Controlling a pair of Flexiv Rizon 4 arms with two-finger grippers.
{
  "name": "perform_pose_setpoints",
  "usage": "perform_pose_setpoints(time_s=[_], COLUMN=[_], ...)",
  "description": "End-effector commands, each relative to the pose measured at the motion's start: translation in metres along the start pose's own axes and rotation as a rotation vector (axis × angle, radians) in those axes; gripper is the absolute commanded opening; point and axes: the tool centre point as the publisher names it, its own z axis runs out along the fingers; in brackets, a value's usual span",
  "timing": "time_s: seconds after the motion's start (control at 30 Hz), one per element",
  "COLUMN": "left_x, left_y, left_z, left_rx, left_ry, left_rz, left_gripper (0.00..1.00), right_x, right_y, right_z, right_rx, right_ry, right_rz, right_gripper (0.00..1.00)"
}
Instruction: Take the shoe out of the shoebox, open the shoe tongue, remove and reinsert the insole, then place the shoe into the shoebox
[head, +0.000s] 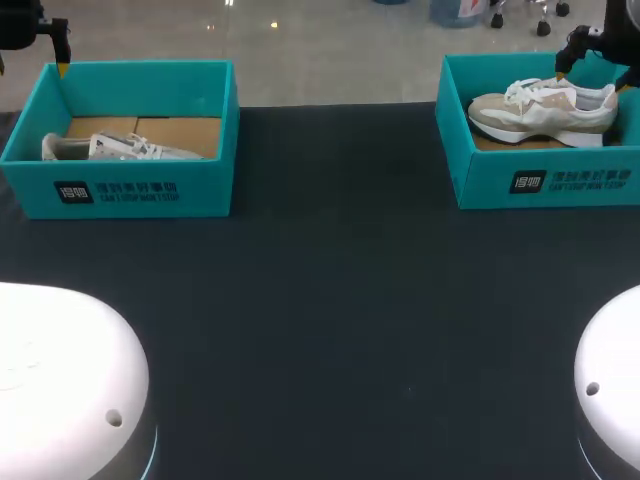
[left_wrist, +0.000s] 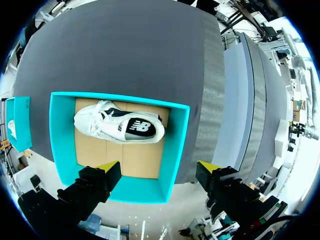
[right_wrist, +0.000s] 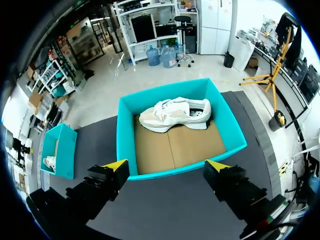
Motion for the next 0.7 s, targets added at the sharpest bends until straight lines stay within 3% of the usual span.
perform_pose_setpoints(time_s=[0.03,0.37,0.7], left_x=[0.0,0.0,0.0], left_y=[0.0,0.0,0.0], left_z=[-0.001,-0.001,-0.001], left_rx=[0.0,0.0,0.0], left_ry=[0.003,0.003,0.003], left_rz=[0.0,0.0,0.0], left_gripper=[1.0,1.0,1.0], right_x=[0.004,-0.019,-0.021], right_y=[0.03,0.05,0.051], right_z=[0.044,0.091,0.093], right_rx=[0.017,0.064,0.068], right_ry=[-0.158,-0.222,-0.215], right_rz=[0.029,0.072,0.071], right_gripper=[1.0,1.0,1.0])
